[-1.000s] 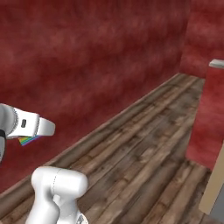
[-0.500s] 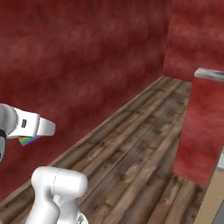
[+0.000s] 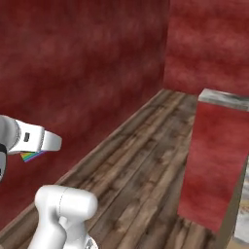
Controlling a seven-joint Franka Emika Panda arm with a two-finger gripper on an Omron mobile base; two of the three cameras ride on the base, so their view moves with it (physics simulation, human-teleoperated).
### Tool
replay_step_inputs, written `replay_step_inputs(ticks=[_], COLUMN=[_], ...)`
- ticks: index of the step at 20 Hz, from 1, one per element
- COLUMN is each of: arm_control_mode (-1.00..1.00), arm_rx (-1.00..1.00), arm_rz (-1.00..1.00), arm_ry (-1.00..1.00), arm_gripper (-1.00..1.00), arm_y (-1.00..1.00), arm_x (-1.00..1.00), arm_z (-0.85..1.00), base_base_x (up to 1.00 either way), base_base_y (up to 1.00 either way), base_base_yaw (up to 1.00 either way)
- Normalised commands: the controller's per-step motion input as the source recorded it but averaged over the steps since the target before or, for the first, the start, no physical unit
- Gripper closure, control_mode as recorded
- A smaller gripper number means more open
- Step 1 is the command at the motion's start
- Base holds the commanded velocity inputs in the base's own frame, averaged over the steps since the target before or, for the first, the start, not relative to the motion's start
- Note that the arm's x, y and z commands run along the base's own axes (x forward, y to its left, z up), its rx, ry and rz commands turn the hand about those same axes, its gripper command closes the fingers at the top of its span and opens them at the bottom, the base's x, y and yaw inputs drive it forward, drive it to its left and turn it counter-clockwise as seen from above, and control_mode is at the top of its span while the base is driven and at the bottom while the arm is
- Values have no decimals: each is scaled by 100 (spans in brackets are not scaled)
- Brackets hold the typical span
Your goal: Take the cupcake and cake from the fridge and place them on the empty tray on the dining counter.
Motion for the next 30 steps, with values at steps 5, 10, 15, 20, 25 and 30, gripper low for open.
replay_step_inputs(ticks=[5,10,15,20,25,30], arm_control_mode=[100,100,100,100,100,100], arm_rx=[0,0,0,0,0,0], arm_rz=[0,0,0,0,0,0], arm_ry=[0,0,0,0,0,0], arm_gripper=[100,100,100,100,100,100], arm_y=[0,0,0,0,0,0], arm_x=[0,0,0,0,0,0], arm_z=[0,0,0,0,0,0], base_base_x=[100,100,100,100,89,72], base_base_y=[0,0,0,0,0,0], base_base_yaw=[-23,-24,-30,-38,-42,-43])
